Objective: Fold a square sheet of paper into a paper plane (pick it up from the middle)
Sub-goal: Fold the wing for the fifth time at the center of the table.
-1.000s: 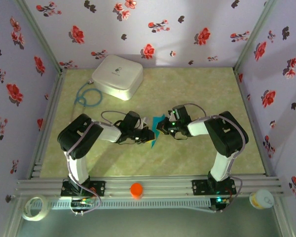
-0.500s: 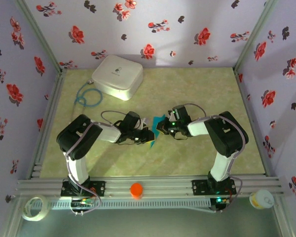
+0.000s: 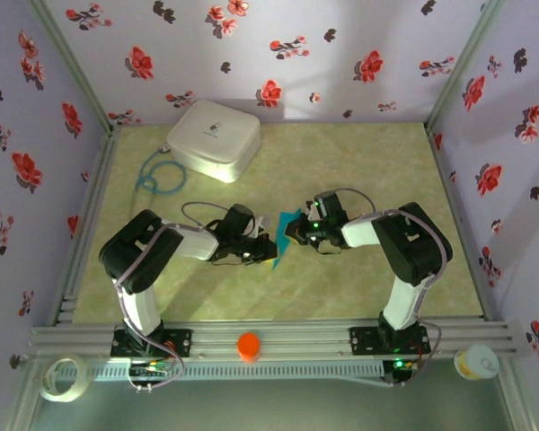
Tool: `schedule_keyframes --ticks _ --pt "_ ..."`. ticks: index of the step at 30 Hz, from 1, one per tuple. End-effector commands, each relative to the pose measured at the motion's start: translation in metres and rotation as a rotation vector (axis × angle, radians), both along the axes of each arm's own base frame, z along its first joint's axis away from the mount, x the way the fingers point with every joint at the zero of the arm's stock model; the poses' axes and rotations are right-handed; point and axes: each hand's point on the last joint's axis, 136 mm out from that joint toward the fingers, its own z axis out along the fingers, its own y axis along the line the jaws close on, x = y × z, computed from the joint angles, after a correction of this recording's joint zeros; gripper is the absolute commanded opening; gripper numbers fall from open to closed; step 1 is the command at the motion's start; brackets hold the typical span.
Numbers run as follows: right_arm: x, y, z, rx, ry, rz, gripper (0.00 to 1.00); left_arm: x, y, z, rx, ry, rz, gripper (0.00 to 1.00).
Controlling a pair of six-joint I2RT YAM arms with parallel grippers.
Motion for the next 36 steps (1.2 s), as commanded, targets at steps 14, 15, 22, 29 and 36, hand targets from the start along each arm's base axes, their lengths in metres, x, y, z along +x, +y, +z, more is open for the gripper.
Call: schedule_keyframes --ticks 14,15,22,29,36 --pt "-0.008 -0.016 -0.028 -0.101 0.061 -0.017 0.10 -0.033 0.034 -0.027 0.142 0.099 0.000 0.18" --pt "-0.008 -0.016 -0.028 -0.102 0.062 -0.019 0.10 -0.034 0.035 -0.027 0.148 0.098 -0.005 0.19" --pt "-0.008 -0.016 -0.028 -0.101 0.063 -0.018 0.10 -0.037 0.035 -0.030 0.147 0.109 -0.020 0.15" --pt "-0.008 -0.016 -0.028 -0.102 0.062 -0.019 0.10 -0.039 0.036 -0.033 0.152 0.121 -0.020 0.05" --pt "-0.008 -0.017 -0.028 -0.105 0.061 -0.019 0.10 -0.042 0.038 -0.034 0.154 0.126 -0.018 0.04"
